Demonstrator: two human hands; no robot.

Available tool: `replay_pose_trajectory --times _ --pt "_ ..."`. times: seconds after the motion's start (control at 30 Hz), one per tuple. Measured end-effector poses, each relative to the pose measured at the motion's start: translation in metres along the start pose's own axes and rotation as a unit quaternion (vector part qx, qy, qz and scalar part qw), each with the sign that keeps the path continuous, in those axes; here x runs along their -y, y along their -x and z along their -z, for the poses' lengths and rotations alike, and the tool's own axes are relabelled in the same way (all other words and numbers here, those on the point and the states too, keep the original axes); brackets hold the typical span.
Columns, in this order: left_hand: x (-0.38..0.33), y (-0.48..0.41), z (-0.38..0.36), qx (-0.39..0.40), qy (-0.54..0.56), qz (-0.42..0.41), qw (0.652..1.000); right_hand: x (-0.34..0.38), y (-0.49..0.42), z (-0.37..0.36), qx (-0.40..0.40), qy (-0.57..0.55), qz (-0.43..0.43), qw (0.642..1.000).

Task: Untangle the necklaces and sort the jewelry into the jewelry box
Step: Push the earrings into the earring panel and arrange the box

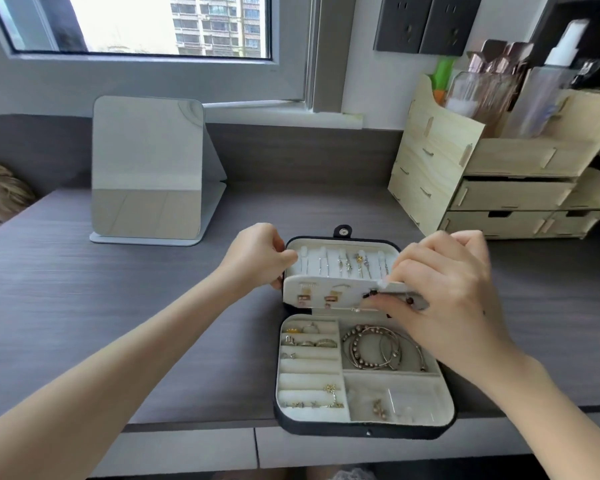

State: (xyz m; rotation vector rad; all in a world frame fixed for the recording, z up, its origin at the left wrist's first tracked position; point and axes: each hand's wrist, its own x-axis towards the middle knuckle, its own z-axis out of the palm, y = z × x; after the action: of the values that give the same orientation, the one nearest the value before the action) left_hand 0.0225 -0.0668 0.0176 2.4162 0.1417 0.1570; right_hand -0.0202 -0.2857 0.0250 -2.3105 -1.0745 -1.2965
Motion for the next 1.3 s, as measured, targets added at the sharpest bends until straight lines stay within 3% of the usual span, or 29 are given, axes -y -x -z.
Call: replay_pose_trajectory --times 0.27,0.47,0.6,0.77,0.97,1.1,1.3 --pt "-0.021 -0.049 -0.015 0.064 0.048 0.038 0.996 -0.060 -0.016 -0.012 0.074 0.042 -0.043 0.995" --pt "-0.007 -0.073 -0.018 0.094 0.063 0.043 0.993 -0.076 -0.034 -0.026 0.147 0.007 -0.112 0.983" --pt "0.010 -0.074 0.004 0.063 0.066 0.019 0.996 -0.081 -0.050 -0.030 0.204 -0.059 -0.173 0.962" --pt "0.043 -0.053 0.025 -0.011 -0.010 -0.008 1.000 -0.098 -0.064 -0.053 0.288 -0.043 -0.201 0.935" --pt "0.056 -0.033 0.014 0.022 -0.068 -0.083 0.994 -0.108 -0.062 -0.078 0.360 -0.142 -0.273 0.881" --pt "0.055 -0.036 0.006 0.014 -0.111 -0.114 0.987 -0.103 -0.054 -0.082 0.344 -0.094 -0.261 0.897" --pt "0.057 -0.039 0.007 -0.002 -0.105 -0.132 0.986 -0.086 -0.051 -0.068 0.243 -0.066 -0.252 0.934"
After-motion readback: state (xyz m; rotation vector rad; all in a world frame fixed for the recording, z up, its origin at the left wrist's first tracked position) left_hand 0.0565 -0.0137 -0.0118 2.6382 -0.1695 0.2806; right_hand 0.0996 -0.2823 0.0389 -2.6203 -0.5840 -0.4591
